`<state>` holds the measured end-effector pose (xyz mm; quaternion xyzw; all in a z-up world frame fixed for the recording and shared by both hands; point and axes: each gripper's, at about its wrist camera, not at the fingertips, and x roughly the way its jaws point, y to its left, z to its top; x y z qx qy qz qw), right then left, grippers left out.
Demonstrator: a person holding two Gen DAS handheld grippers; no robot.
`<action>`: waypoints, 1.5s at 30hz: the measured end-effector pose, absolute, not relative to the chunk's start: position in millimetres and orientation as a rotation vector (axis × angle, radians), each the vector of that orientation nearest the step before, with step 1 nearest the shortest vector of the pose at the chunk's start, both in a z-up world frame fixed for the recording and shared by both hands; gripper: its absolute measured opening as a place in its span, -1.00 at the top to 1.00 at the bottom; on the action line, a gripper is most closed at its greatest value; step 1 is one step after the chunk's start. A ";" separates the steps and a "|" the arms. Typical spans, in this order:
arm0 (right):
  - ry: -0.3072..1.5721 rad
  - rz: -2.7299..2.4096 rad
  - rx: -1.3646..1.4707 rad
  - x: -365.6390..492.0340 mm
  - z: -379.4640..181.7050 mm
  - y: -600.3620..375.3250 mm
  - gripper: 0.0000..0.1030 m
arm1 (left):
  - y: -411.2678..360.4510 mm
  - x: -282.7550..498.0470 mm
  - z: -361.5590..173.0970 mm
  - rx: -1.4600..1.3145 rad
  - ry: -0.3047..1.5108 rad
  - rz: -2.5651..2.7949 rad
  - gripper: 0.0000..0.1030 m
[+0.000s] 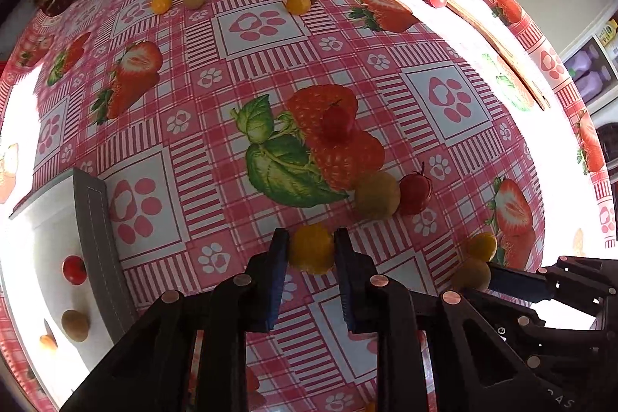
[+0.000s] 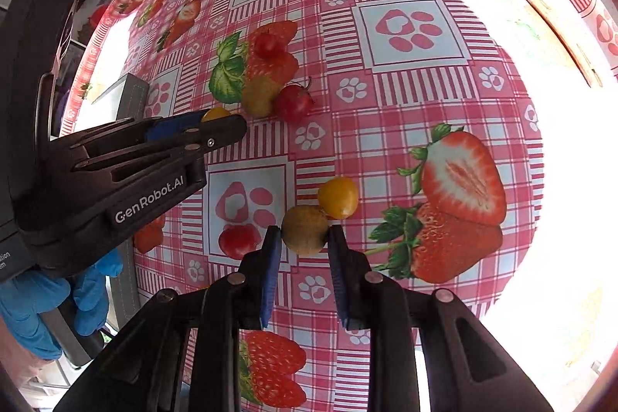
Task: Organize fruits
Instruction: 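Grasp a yellow cherry tomato with the left gripper while the right grasps a greenish-yellow fruit, then carry both fruits over the white tray and open both grippers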
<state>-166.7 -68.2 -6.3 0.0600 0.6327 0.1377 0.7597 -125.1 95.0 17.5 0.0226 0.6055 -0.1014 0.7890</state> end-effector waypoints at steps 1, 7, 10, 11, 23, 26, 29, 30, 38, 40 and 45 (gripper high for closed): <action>1.375 0.294 0.140 -163.0 -6.2 -71.6 0.48 | 99.5 -125.4 17.9 0.041 1.305 -0.211 0.50; 1.362 0.317 0.126 -150.7 -0.8 -69.2 0.48 | 125.4 -136.6 23.4 -0.007 1.301 -0.164 0.50; 1.373 0.333 0.113 -146.9 -2.6 -64.2 0.48 | 130.5 -141.2 28.1 -0.022 1.293 -0.152 0.50; 1.378 0.337 0.103 -146.4 -3.9 -61.8 0.48 | 131.2 -141.7 28.4 -0.024 1.291 -0.149 0.50; 1.393 0.331 0.070 -131.1 -9.7 -45.7 0.47 | 144.4 -146.0 36.8 -0.066 1.269 -0.124 0.50; 1.389 0.331 0.073 -130.5 -5.0 -45.2 0.47 | 149.1 -148.7 39.9 -0.072 1.260 -0.117 0.50; 1.386 0.341 0.069 -129.0 1.7 -42.0 0.47 | 155.2 -151.8 43.1 -0.083 1.254 -0.104 0.50; 1.383 0.347 0.067 -128.6 4.2 -40.3 0.47 | 157.3 -152.9 44.0 -0.087 1.254 -0.099 0.50; 1.357 0.400 0.045 -120.5 23.8 -15.4 0.47 | 183.7 -164.3 57.7 -0.123 1.223 -0.048 0.50; 1.352 0.418 0.037 -118.9 27.7 -6.5 0.47 | 192.4 -168.4 61.2 -0.139 1.215 -0.031 0.50; 1.340 0.474 0.007 -117.1 35.9 20.8 0.47 | 215.4 -181.0 68.4 -0.179 1.200 0.009 0.50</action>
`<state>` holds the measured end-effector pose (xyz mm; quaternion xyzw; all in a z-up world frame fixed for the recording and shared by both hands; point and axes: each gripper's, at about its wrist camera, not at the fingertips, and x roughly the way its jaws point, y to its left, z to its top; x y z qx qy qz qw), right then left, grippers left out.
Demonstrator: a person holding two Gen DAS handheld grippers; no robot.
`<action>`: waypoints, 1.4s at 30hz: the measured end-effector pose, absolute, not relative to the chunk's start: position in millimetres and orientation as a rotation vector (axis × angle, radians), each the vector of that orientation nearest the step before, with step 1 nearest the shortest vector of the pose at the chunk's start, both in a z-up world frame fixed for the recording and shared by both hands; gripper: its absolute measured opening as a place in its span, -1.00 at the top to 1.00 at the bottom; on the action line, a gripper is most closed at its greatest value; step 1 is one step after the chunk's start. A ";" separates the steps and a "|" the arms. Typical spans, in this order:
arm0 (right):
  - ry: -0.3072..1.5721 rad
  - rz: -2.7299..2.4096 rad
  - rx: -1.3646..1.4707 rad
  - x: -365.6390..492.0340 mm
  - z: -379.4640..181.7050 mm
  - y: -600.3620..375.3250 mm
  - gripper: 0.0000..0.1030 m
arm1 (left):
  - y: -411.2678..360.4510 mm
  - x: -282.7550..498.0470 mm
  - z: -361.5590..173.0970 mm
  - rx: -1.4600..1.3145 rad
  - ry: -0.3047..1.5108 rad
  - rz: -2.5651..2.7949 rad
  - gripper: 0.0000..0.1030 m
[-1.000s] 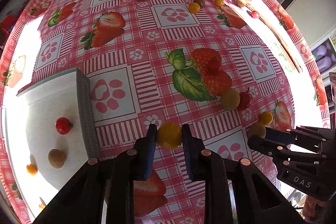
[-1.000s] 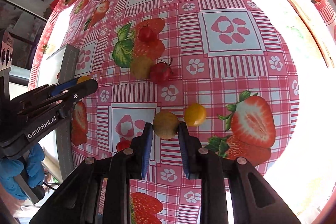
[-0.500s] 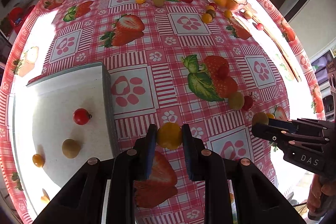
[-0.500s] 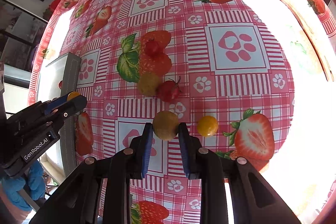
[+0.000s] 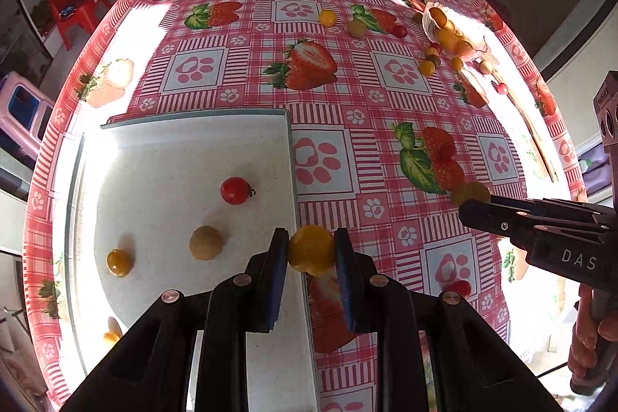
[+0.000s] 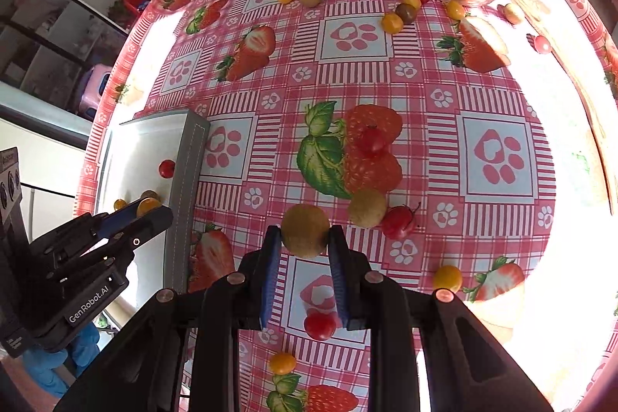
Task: Organize fruits
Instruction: 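Carry both fruits over the white tray and open both grippers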
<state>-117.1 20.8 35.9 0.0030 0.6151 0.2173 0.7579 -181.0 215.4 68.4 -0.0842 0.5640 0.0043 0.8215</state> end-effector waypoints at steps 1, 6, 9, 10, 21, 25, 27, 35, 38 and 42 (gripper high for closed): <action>1.339 0.486 0.001 -117.0 37.1 26.5 0.47 | 220.3 -183.9 69.2 -0.186 1.197 0.019 0.50; 1.340 0.550 -0.035 -119.7 41.1 61.4 0.47 | 249.3 -201.2 69.6 -0.220 1.190 0.086 0.50; 1.338 0.598 -0.068 -122.5 42.4 85.2 0.47 | 266.8 -212.9 66.6 -0.238 1.194 0.128 0.50; 1.337 0.613 -0.078 -123.3 42.4 93.0 0.47 | 272.4 -216.9 65.0 -0.240 1.196 0.143 0.50; 1.360 0.748 -0.170 -132.2 30.2 172.4 0.47 | 319.4 -246.3 32.5 -0.289 1.237 0.278 0.50; 1.363 0.769 -0.200 -127.7 23.0 196.7 0.47 | 324.8 -246.5 21.7 -0.292 1.244 0.304 0.50; 1.365 0.775 -0.209 -123.8 19.0 207.6 0.47 | 325.0 -244.9 18.4 -0.295 1.247 0.306 0.50; 1.388 0.778 -0.283 -111.5 -3.5 247.5 0.47 | 325.0 -241.9 14.8 -0.280 1.248 0.313 0.50; 1.402 0.776 -0.316 -107.8 -15.2 258.5 0.47 | 324.4 -242.0 14.6 -0.275 1.246 0.317 0.50; 1.429 0.762 -0.346 -106.2 -28.9 263.9 0.46 | 322.5 -241.7 14.5 -0.260 1.253 0.317 0.50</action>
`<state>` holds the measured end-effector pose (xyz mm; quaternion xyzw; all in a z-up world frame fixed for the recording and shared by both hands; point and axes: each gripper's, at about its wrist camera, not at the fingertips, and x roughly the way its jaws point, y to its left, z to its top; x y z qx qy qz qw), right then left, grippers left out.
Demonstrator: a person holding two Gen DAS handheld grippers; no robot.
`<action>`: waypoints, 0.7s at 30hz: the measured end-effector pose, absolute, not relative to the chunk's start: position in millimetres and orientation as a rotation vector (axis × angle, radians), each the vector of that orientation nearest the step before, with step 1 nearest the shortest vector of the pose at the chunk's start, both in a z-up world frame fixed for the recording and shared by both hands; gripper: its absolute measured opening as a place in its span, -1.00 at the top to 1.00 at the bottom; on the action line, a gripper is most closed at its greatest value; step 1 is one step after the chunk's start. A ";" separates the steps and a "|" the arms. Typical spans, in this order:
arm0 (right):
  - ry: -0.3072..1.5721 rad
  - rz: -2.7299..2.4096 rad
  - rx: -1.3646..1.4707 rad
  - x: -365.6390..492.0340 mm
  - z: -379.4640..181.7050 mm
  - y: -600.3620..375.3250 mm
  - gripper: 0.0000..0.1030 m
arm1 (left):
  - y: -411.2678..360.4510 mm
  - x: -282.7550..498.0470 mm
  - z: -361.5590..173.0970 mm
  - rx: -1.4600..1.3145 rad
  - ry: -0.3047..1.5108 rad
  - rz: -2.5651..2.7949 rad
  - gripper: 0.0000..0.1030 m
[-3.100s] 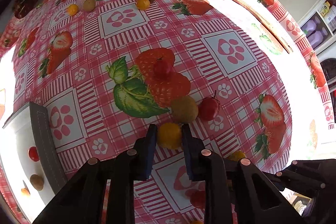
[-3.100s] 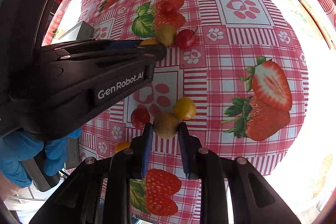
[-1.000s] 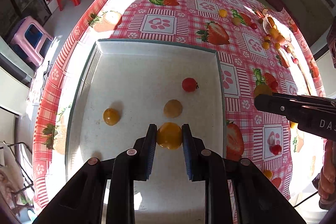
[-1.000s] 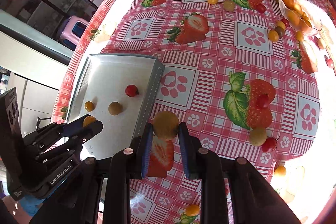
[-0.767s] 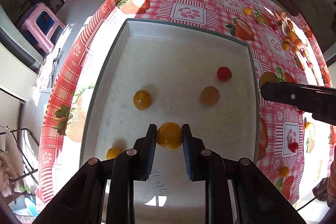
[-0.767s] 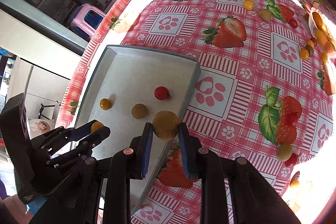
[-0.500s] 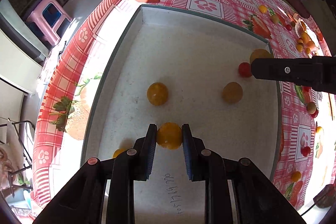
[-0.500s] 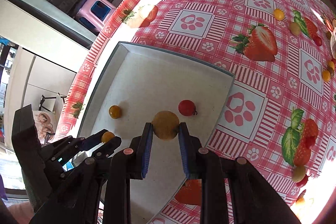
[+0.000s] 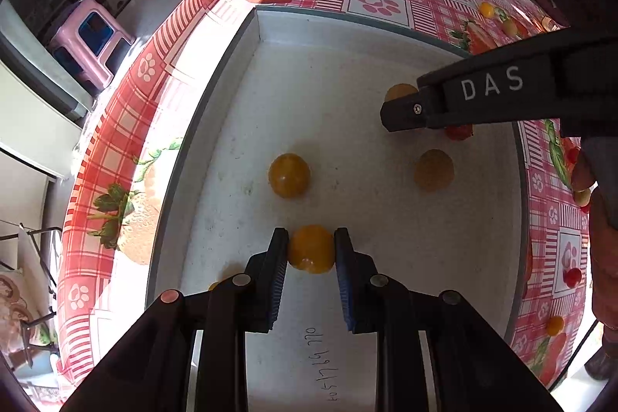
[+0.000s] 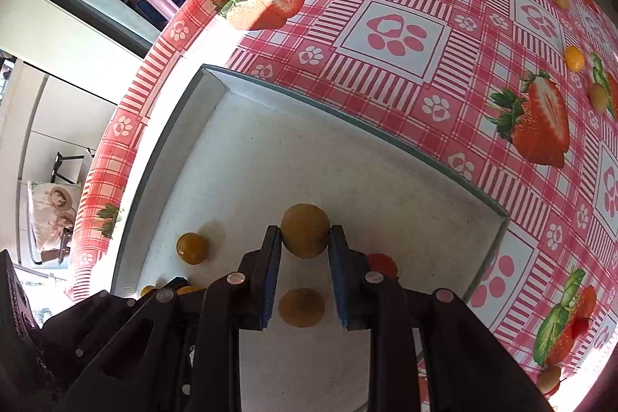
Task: Organize fruits
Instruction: 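Carry both fruits over the white tray and open both grippers, then move both open grippers back over the fruits on the tablecloth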
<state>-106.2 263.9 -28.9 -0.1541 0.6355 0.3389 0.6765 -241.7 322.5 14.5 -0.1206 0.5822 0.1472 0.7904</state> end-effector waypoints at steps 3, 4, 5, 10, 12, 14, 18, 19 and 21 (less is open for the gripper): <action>1.417 0.763 -0.362 -107.1 -28.8 266.5 0.46 | 320.9 -241.5 14.8 -0.251 1.255 0.315 0.49; 1.417 0.764 -0.364 -107.8 -29.9 268.4 0.46 | 320.4 -241.4 14.9 -0.246 1.255 0.314 0.49; 1.419 0.765 -0.361 -107.6 -30.3 268.6 0.46 | 320.0 -241.3 15.0 -0.242 1.255 0.313 0.49; 1.428 0.775 -0.339 -106.9 -30.3 269.4 0.20 | 318.4 -244.0 18.7 -0.218 1.233 0.327 -0.58; 1.419 0.772 -0.338 -104.7 -27.3 269.8 -0.02 | 317.3 -245.2 22.7 -0.197 1.214 0.325 -0.58; 1.413 0.779 -0.323 -103.6 -22.4 268.5 -0.06 | 317.3 -244.6 20.5 -0.186 1.238 0.330 -0.58; 1.387 0.790 -0.265 -98.3 -4.6 260.8 -0.56 | 315.6 -244.9 20.6 -0.178 1.256 0.325 -0.58; 1.374 0.793 -0.234 -96.9 2.1 257.0 -0.57 | 314.1 -244.5 21.6 -0.171 1.259 0.322 -0.58; 1.350 0.793 -0.181 -93.6 14.8 247.8 -0.57 | 309.4 -242.6 24.9 -0.152 1.260 0.311 -0.58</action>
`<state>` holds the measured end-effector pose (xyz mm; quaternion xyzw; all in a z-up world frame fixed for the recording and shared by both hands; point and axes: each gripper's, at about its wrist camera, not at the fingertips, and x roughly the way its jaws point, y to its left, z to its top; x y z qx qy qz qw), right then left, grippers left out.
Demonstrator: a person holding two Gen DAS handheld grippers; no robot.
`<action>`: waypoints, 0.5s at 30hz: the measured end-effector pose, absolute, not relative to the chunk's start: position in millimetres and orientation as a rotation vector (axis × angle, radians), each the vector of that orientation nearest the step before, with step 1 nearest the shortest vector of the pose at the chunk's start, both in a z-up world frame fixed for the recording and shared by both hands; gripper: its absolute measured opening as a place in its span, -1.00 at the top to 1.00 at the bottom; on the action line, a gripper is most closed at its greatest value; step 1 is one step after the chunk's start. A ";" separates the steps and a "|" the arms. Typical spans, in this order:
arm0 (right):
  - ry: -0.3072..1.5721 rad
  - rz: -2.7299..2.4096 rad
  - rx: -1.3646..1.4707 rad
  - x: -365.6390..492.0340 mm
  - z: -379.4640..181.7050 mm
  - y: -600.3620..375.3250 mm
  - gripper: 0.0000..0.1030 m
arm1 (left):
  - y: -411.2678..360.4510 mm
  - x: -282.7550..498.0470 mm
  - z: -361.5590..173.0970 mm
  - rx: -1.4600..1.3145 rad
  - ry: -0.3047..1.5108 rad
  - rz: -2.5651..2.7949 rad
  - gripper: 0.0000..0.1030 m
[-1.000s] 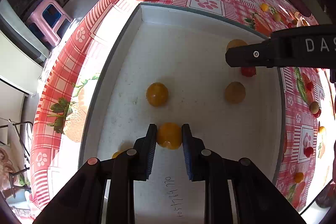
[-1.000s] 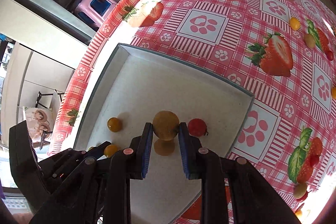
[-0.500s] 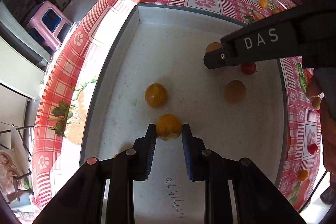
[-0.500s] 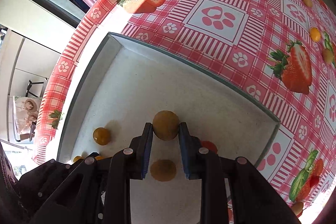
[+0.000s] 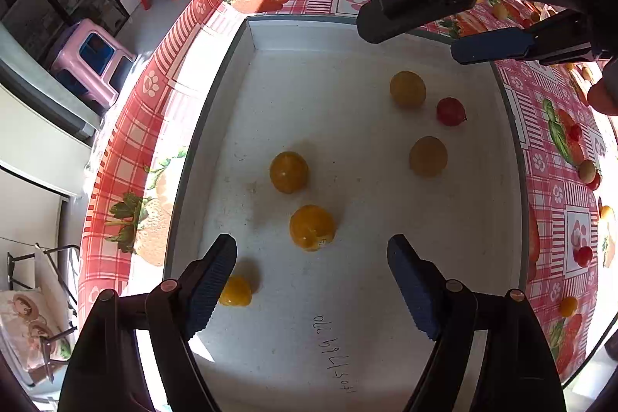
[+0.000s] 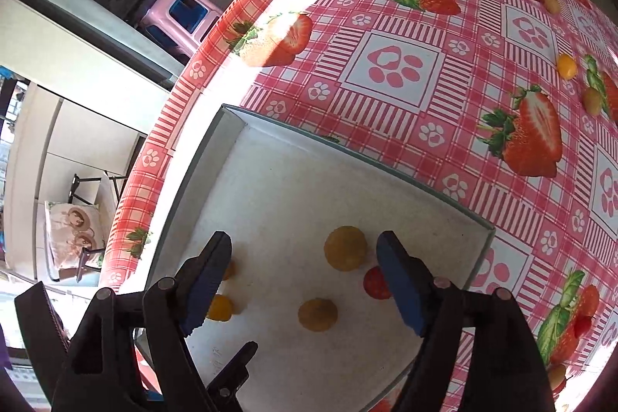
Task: Organize fruits
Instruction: 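Move both open grippers back over the fruits on the tablecloth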
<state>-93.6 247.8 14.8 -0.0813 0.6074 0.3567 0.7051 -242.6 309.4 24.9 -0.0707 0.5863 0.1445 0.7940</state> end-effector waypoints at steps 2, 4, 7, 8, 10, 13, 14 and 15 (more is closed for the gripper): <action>1.328 0.780 -0.141 -91.7 26.1 236.1 -0.57 | 304.0 -239.8 29.0 -0.131 1.258 0.295 -0.58; 1.314 0.758 -0.107 -92.0 34.6 222.9 -0.57 | 295.3 -235.8 33.6 -0.108 1.254 0.277 -0.58; 1.297 0.713 -0.065 -91.6 44.0 190.3 -0.57 | 280.8 -226.9 41.6 -0.078 1.241 0.245 -0.58; 1.292 0.693 -0.054 -89.5 48.0 179.9 -0.57 | 275.3 -223.3 45.0 -0.070 1.235 0.231 -0.58; 1.282 0.651 -0.039 -90.9 55.3 155.1 -0.57 | 264.7 -215.9 51.1 -0.052 1.221 0.205 -0.58; 1.277 0.573 -0.028 -90.4 58.7 114.5 -0.57 | 246.1 -200.5 60.8 -0.025 1.207 0.158 -0.58; 1.279 0.542 -0.026 -91.0 59.2 98.8 -0.57 | 239.1 -197.3 63.2 -0.015 1.202 0.140 -0.58; 1.284 0.510 -0.023 -93.0 58.7 82.2 -0.57 | 231.7 -193.6 65.3 -0.004 1.197 0.122 -0.58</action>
